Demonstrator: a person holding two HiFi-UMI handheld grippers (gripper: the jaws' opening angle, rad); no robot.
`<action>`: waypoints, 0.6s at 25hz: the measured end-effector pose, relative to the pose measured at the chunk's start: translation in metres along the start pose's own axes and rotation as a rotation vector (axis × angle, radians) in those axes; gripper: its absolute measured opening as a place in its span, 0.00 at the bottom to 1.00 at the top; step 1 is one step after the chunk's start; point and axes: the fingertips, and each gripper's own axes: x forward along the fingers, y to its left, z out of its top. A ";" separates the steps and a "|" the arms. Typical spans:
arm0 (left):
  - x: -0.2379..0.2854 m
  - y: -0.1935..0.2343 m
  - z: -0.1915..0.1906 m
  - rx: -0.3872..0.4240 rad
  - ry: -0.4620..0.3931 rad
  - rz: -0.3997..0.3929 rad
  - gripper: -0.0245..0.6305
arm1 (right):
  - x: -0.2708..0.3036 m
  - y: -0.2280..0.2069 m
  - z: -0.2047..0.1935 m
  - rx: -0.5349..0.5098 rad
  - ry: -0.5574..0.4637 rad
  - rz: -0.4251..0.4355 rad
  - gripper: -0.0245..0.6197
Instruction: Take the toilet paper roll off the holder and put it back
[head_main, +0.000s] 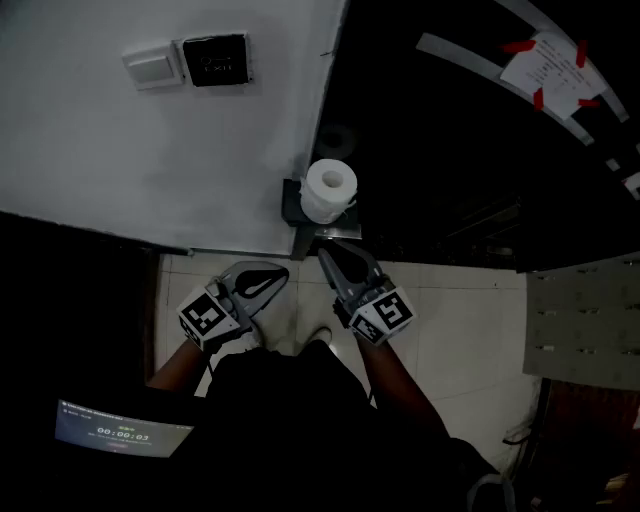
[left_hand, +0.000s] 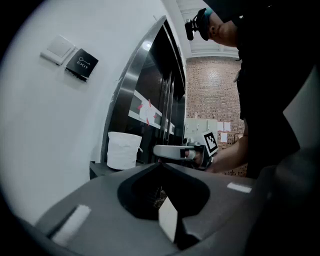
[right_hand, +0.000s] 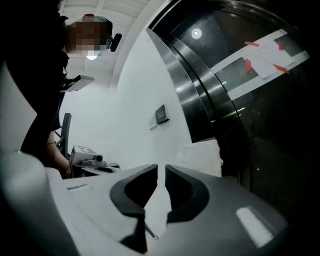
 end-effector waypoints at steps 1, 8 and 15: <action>0.000 -0.001 0.001 -0.006 0.003 0.001 0.04 | 0.002 -0.004 0.001 -0.002 0.001 -0.016 0.11; -0.002 0.000 -0.001 -0.004 0.004 0.002 0.04 | 0.017 -0.037 0.006 -0.005 0.009 -0.140 0.60; -0.004 0.003 -0.001 -0.017 0.007 0.008 0.04 | 0.033 -0.056 0.007 -0.046 0.033 -0.224 0.86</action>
